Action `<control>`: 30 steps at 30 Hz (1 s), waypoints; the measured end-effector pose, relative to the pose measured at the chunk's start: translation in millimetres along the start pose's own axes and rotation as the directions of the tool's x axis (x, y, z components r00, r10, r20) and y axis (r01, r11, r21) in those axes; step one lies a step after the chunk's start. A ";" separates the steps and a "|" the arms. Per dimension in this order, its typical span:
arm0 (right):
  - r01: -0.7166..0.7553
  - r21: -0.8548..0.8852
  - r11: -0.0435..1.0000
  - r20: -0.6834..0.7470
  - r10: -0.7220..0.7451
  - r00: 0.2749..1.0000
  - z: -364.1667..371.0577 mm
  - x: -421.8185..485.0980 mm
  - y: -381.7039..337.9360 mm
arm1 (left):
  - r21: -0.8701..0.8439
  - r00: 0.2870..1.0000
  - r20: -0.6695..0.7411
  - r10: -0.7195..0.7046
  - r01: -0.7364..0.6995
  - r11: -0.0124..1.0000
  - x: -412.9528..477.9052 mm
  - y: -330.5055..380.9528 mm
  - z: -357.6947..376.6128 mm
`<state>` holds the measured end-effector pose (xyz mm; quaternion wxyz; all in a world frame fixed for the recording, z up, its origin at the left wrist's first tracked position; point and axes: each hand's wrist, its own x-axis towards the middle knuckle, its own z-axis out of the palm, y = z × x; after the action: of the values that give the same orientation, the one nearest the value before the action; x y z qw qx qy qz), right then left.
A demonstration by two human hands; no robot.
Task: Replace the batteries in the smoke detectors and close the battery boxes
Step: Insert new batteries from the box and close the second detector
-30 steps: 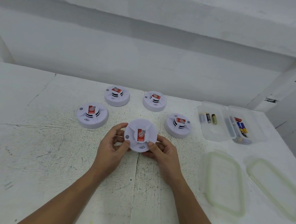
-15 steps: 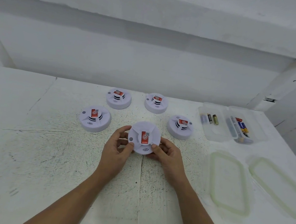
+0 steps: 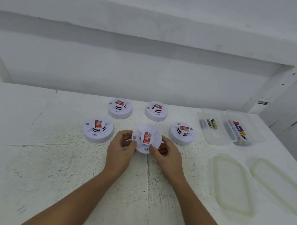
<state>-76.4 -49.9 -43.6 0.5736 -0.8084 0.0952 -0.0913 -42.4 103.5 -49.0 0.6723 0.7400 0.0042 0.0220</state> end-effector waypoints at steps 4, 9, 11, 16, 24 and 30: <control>0.019 -0.131 0.991 -0.043 -0.025 0.999 10.8 22.0 -7.4 | 0.124 0.999 0.013 0.045 -0.047 0.991 22.7 8.6 3.0; -0.031 -0.241 0.970 -0.073 0.014 0.997 18.4 40.4 -9.6 | 0.241 0.999 0.010 0.043 -0.044 0.970 38.0 7.5 6.3; -0.049 -0.257 0.965 -0.070 0.032 0.997 19.6 44.6 -9.9 | 0.256 1.000 0.008 0.029 -0.030 0.966 40.6 5.3 7.3; -0.095 -0.297 0.950 -0.078 0.075 0.994 21.5 48.7 -12.6 | 0.288 0.999 -0.003 0.034 -0.032 0.957 41.7 4.6 6.7; -0.183 -0.373 0.910 -0.111 0.152 0.982 24.9 45.8 -21.0 | 0.327 0.998 0.069 0.003 -0.026 0.945 45.1 16.6 -0.1; -0.043 -0.400 0.916 -0.190 -0.037 0.981 40.3 36.3 -49.4 | 0.330 0.981 -0.017 0.193 -0.177 0.927 51.5 25.2 -30.0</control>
<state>-28.6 -6.6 -8.6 0.3834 -0.8961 0.1684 -0.1473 7.4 132.8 -19.7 0.5348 0.8375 -0.0453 0.1026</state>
